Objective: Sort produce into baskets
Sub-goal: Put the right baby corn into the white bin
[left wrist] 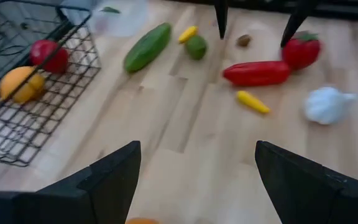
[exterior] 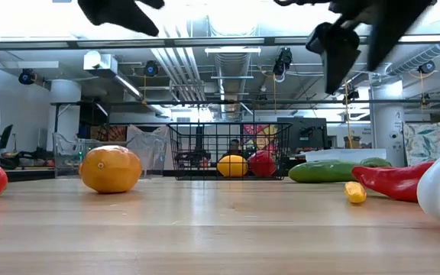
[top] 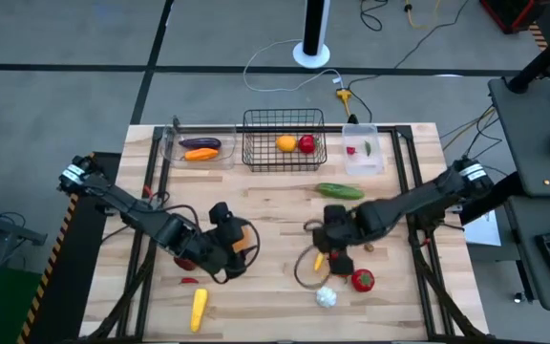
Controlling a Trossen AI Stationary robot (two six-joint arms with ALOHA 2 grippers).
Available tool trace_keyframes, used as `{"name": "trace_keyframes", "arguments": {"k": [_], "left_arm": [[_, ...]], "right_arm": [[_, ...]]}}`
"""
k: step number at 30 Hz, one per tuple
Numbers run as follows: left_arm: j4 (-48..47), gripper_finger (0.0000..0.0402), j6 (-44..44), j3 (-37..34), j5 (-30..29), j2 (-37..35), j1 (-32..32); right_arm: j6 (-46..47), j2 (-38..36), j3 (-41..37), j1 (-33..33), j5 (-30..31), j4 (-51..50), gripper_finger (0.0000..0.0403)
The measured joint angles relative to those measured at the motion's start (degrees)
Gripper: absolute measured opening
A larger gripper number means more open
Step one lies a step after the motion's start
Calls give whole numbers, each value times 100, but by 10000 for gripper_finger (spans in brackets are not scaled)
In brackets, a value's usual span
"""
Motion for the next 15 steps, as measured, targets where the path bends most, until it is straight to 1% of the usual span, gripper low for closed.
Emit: {"name": "trace_keyframes", "arguments": {"k": [2, 5, 9, 12, 15], "left_arm": [[156, 297, -19, -26, -24, 0, -126], [406, 297, -3, -97, -25, 0, -261], [560, 297, 1, -103, -30, 2, -292], [652, 297, 40, -107, -34, 2, -292], [666, 297, 45, -107, -36, 2, -292]], "right_arm": [[-237, 158, 0, 145, 12, -5, 373], [-312, 400, 11, 239, 31, 50, 373], [-451, 708, 84, 341, -93, 248, 372], [-916, 903, 162, 393, -88, 341, 369], [-1249, 1097, 197, 388, -85, 346, 354]]}}
